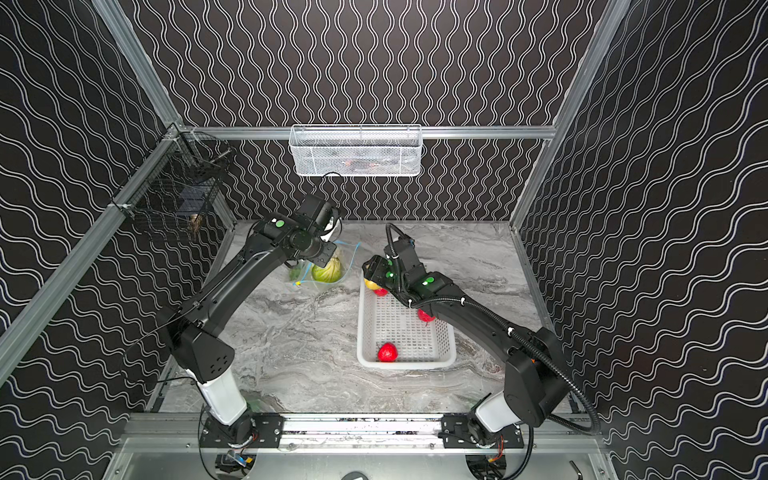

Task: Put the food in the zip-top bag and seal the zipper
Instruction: 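Lift the yellow potato out of the basket with the right gripper, then carry the potato over the bag opening and lower it in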

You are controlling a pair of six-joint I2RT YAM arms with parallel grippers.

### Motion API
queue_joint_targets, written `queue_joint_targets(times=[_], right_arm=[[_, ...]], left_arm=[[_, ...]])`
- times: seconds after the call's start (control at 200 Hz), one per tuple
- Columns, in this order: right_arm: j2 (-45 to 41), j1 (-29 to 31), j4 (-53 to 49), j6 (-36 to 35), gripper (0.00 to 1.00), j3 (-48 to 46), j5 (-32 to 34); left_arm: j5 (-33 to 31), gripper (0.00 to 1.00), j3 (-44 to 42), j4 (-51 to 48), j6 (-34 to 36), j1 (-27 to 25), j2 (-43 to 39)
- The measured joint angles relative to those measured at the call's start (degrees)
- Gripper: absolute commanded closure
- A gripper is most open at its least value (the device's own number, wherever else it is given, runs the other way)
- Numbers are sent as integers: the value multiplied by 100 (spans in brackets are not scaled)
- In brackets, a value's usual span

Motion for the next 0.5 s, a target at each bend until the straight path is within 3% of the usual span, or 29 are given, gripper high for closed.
queue_joint_targets(times=[0.501], right_arm=[[369, 330, 476, 105, 48, 334, -229]], left_arm=[[2, 100, -15, 7, 0, 0, -44]])
